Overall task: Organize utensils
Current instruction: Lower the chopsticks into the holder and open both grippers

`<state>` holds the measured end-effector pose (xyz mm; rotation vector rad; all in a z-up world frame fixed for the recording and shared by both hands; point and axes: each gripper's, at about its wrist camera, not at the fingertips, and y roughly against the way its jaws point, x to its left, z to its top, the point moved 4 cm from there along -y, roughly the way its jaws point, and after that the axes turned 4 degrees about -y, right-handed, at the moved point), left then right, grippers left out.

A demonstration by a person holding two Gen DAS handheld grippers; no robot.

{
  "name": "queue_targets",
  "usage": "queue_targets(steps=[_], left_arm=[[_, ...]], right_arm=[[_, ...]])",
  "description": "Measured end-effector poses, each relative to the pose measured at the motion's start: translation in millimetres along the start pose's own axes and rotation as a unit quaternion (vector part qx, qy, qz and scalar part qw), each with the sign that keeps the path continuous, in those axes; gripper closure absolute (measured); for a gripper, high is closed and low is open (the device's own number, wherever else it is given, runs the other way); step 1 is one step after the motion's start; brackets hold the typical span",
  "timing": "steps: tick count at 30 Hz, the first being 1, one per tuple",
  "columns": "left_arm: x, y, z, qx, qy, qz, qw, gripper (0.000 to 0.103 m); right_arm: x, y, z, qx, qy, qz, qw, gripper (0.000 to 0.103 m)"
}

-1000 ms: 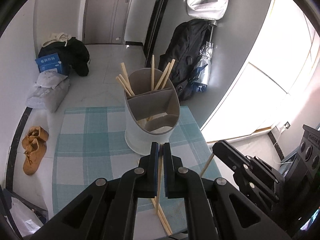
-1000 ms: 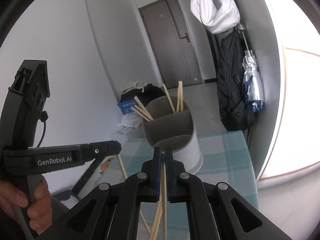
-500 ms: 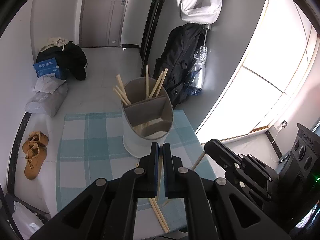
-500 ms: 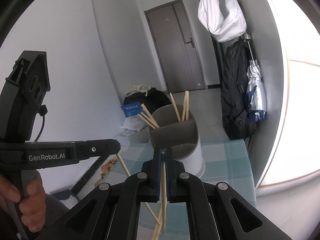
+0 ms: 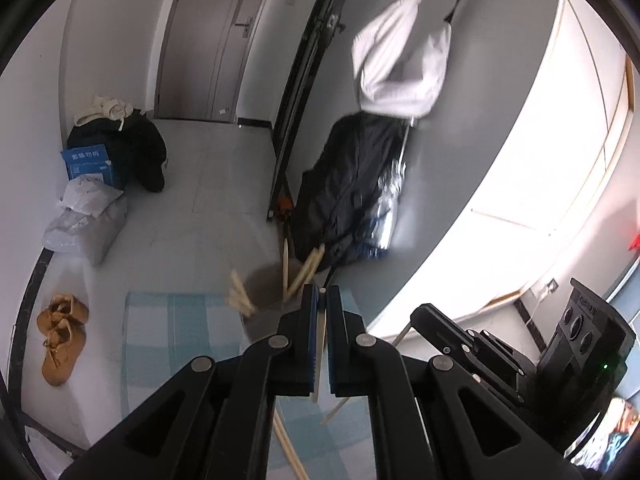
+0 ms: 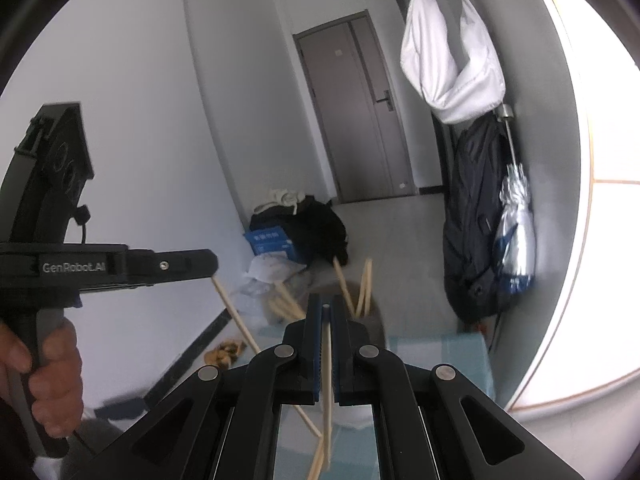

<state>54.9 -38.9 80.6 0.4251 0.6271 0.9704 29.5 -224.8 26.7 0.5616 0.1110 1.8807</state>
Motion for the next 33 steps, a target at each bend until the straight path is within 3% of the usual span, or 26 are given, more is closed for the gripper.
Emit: queue_targets(steps=[9,17,25,33], left_arm=[[27.7,-8.3,53.4,-0.026,0.029,-0.006,0.9992,0.103],[39.7,-29.5,69.8,-0.027,-0.001,0.021,0.9994,0.103],[50.5,-59.9,52.8,0.017,-0.029,0.020,0.9992,0.103],[61.6,-73.2,32.7,0.043,-0.007,0.006,0.9990,0.103]], right_arm=[[10.5,-19.8,73.0,-0.044,0.041,0.009,0.998,0.100],[23.2,-55.5,109.1,-0.066,0.072,0.019,0.995,0.100],[18.4,-100.8,100.0,-0.051,0.073,0.023,0.996,0.100],[3.8,-130.0,69.4,-0.022,0.072,0.017,0.997,0.100]])
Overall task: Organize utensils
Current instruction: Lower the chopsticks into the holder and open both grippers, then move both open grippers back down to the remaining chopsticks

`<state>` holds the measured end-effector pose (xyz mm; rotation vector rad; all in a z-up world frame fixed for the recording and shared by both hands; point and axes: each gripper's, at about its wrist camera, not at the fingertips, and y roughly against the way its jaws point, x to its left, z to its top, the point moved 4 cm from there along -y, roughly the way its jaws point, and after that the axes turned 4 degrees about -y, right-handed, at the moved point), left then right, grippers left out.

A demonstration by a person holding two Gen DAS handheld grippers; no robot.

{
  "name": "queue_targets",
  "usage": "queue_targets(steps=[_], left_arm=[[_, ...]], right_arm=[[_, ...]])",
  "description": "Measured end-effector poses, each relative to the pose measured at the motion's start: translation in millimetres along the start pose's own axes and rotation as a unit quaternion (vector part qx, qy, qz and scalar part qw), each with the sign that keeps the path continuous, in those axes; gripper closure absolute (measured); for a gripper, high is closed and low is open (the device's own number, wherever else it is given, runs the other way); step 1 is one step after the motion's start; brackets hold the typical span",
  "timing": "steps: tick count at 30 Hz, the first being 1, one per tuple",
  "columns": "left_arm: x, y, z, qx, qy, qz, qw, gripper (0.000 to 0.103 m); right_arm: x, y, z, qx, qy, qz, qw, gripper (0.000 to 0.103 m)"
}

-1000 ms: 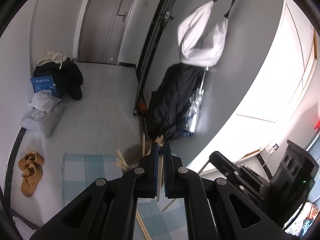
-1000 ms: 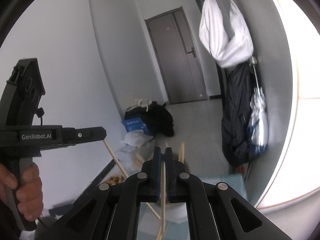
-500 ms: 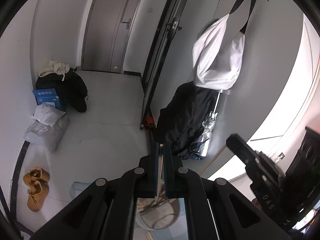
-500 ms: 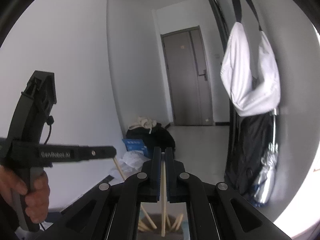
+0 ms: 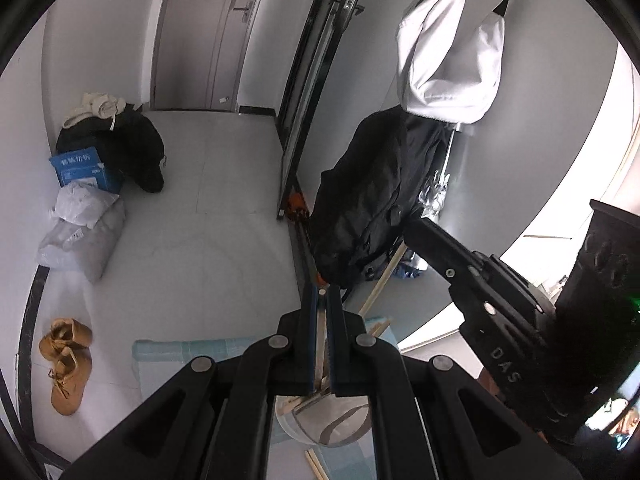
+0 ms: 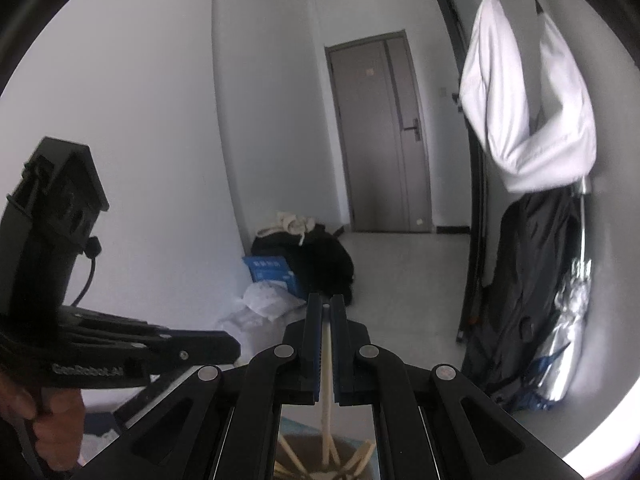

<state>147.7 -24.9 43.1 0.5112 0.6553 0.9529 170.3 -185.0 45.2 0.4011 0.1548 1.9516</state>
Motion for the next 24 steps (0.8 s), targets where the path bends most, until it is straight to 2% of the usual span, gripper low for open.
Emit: queue_targets(steps=[6,10,13,15,18,19,20,24], left_arm=[[-4.3,-8.3,-9.6,0.014,0.004,-0.011,0.9998,0.103],[-5.4,-10.5,-13.0,0.028,0.000,-0.005,0.9996,0.101],[-4.4,-7.9,-16.0,0.034,0.008,0.000,0.9994,0.089],[-2.9,-1.2,-18.2,0.023,0.016,0.009,0.9996,0.071],[-2.0,7.3,-21.3,0.006,0.022,0.020,0.9995,0.056],[-2.6,9.8,-22.7,0.003,0.020,0.027,0.9994,0.050],[-3.1,10.3,-24.1,0.002,0.017,0.030,0.9994,0.048],[-6.7,15.9,-29.4,0.002,0.014,0.027,0.9995,0.044]], right_arm=[[-8.2,-7.4,-25.9,0.034,-0.023,0.006,0.999,0.099],[-10.3,-4.4,-36.2,0.054,-0.032,0.013,0.998,0.097],[-10.6,4.9,-42.4,0.059,-0.036,0.006,0.998,0.094],[-10.6,14.8,-42.9,0.058,-0.044,0.000,0.997,0.089],[-16.1,31.4,-40.4,0.043,-0.063,-0.014,0.997,0.073],[-18.2,36.2,-39.4,0.041,-0.068,-0.018,0.997,0.061],[-19.1,40.4,-37.8,0.042,-0.068,-0.021,0.997,0.055],[-20.6,58.6,-33.6,0.036,-0.065,-0.039,0.996,0.054]])
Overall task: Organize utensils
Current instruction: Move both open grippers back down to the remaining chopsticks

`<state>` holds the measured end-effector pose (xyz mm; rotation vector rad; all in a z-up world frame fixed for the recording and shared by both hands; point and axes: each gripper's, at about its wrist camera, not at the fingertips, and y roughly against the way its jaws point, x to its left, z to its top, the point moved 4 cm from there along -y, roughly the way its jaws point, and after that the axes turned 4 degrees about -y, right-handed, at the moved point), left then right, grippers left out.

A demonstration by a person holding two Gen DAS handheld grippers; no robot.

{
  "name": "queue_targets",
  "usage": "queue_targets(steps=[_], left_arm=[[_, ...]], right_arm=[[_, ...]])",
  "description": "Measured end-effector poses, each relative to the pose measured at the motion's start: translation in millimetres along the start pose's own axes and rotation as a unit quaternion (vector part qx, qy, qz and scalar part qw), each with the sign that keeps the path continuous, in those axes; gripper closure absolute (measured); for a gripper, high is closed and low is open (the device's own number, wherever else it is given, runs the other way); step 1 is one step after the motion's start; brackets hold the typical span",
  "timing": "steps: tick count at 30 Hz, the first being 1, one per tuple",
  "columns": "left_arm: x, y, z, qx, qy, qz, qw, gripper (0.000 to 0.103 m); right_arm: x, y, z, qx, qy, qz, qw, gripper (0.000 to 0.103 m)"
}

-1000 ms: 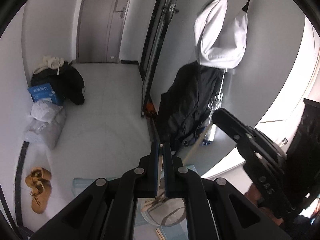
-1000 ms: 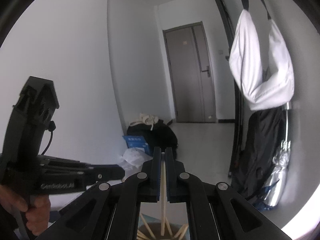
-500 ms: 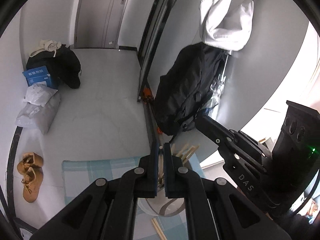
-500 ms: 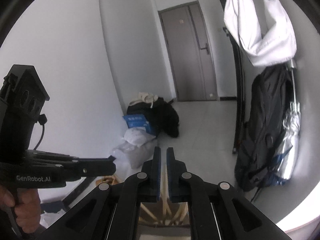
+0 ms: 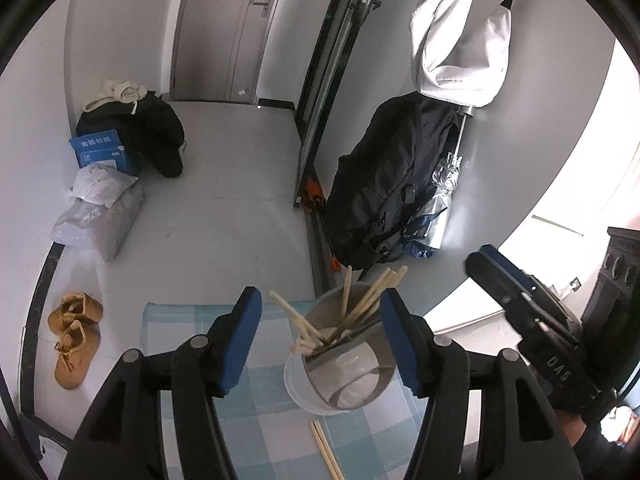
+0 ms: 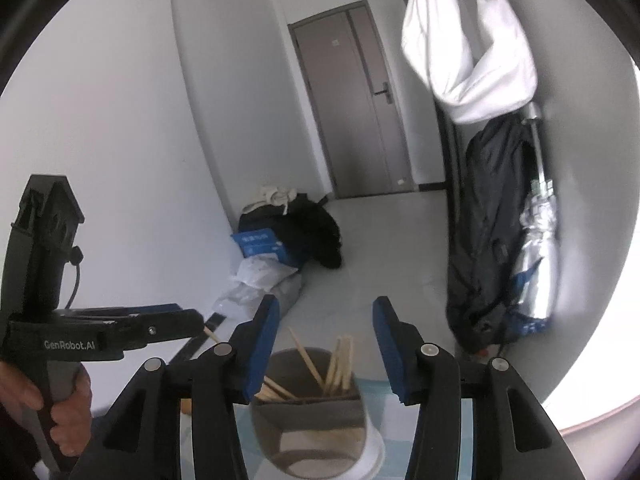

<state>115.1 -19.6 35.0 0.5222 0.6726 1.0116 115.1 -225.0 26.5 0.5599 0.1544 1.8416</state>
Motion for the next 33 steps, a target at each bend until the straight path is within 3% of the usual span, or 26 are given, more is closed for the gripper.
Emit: queue_targets(steps=[2,8,20,25,28,33], left_arm=[[-0.5,0.8,-2.2,0.000,-0.002,0.002,1.0000,0.039],[7.0,17.5,-13.8,-0.016,0.029,0.024,0.9992,0.037],[12.0,44.9,-55.8,-0.063,0.063,0.105,0.9904,0.018],[9.3,49.4,-70.3,-0.085,0.049,0.134,0.9862,0.017],[7.4,47.7,-79.3,-0.091,0.039,0.137,0.9855,0.011],[5.7,39.7,-94.3,-0.102,0.025,0.148,0.9834,0.011]], right_arm=[[-2.2,11.2,-1.8,-0.004,-0.013,-0.003,1.000,0.051],[2.4,39.6,-13.5,-0.013,-0.016,-0.017,1.000,0.042],[25.2,69.4,-57.9,-0.001,0.003,-0.018,1.000,0.036],[27.4,73.5,-83.2,0.008,0.008,-0.028,1.000,0.032],[26.1,73.5,-99.1,0.015,0.005,-0.031,0.999,0.030],[25.3,70.8,-121.7,0.026,0.015,-0.041,0.999,0.030]])
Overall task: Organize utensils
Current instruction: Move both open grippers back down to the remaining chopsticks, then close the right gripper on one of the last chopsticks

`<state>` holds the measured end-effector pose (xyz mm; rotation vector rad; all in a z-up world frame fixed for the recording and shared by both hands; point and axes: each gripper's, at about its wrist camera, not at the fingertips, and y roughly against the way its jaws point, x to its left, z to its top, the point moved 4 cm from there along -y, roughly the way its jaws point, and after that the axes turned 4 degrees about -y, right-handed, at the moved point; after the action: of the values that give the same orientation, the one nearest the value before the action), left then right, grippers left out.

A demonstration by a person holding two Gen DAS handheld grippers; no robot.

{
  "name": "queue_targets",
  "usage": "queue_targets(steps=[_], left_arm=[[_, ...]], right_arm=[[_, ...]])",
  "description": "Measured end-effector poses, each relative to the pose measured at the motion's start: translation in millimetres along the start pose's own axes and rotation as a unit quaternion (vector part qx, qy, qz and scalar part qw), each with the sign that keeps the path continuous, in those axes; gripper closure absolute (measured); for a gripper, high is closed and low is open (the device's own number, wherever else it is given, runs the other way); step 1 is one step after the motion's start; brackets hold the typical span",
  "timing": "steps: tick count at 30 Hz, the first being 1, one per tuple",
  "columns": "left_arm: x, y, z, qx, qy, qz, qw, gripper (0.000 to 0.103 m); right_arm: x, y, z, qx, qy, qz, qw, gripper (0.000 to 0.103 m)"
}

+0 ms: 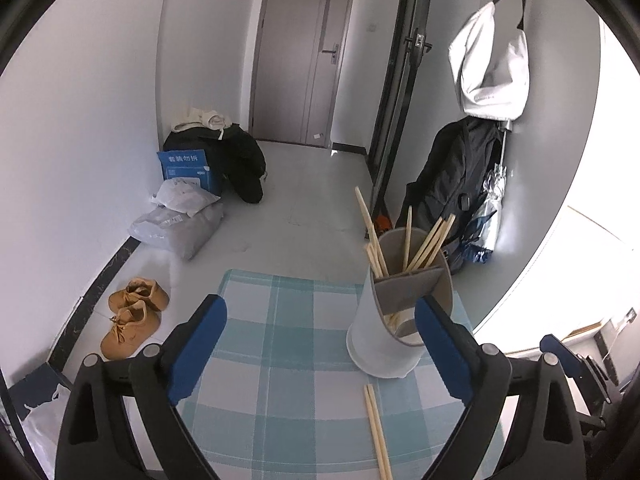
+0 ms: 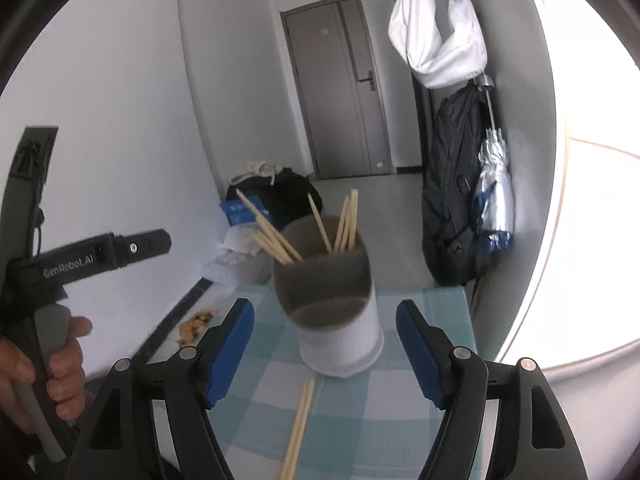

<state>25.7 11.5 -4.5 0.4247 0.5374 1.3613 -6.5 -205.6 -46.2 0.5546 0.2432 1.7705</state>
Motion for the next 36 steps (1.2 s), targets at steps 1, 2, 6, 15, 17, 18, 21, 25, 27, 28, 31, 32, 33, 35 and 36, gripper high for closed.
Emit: queue_targets(steps=[1,2,6,15,17,18,21,25,27,28,31,32,33,35,36], left_arm=[[0.3,-0.6,-3.3,-0.002,-0.001,0.002,1.0000,0.010],[1.1,-2.2,-7.0,-0.002,-0.002,0.003,1.0000,0.010],[2.7,-18.4,-22.8,0.015,0.004,0.006,0.9999,0.010],[9.0,-50.8,-59.6,0.043,0.011,0.020,0.9988,0.010],[13.7,-58.7,-65.8,0.060,0.013,0.027,0.9978,0.010],[15.8,-61.7,-66.7,0.065,0.013,0.031,0.9973,0.010],[18.4,-62.9,-62.6,0.057,-0.003,0.046,0.9973,0.010],[23.2,-59.8,-58.4,0.045,-0.022,0.057,0.9971,0.010],[29.8,-60.1,-57.5,0.046,-0.019,0.060,0.9969,0.010],[32.5,-61.4,-57.6,0.049,-0.016,0.062,0.9968,0.010],[45.0,-62.7,-56.1,0.055,0.008,0.060,0.9966,0.010],[48.4,-62.8,-55.9,0.056,0.014,0.062,0.9964,0.010],[51.9,-62.5,-55.8,0.058,0.019,0.066,0.9960,0.010],[56.6,-64.1,-56.3,0.062,0.025,0.066,0.9956,0.010],[59.3,-63.3,-56.5,0.062,0.027,0.072,0.9951,0.010]], right_arm=[[-1.5,-2.0,-4.8,0.003,-0.001,-0.002,1.000,0.029],[-2.7,-3.1,-8.0,0.007,-0.003,-0.004,1.000,0.029],[-11.8,-12.4,-22.2,0.032,-0.017,-0.018,0.999,0.029],[-25.4,-43.7,-60.7,0.112,-0.028,-0.037,0.993,0.029],[-23.2,-49.4,-69.0,0.126,-0.018,-0.040,0.991,0.029],[-22.0,-52.5,-72.9,0.134,-0.013,-0.041,0.990,0.029],[-18.4,-64.6,-83.6,0.158,-0.003,-0.038,0.987,0.029],[-9.3,-83.2,-93.7,0.183,0.019,-0.039,0.982,0.029],[-5.8,-91.3,-98.4,0.191,0.030,-0.046,0.980,0.031],[-4.0,-97.5,-102.1,0.199,0.037,-0.053,0.978,0.033],[1.7,-109.6,-111.2,0.218,0.044,-0.051,0.974,0.039],[4.0,-113.1,-114.2,0.225,0.047,-0.050,0.972,0.041],[6.0,-116.1,-116.9,0.230,0.049,-0.047,0.971,0.042],[9.6,-121.3,-121.4,0.240,0.063,-0.053,0.967,0.044],[9.7,-122.7,-123.3,0.244,0.067,-0.062,0.965,0.044]])
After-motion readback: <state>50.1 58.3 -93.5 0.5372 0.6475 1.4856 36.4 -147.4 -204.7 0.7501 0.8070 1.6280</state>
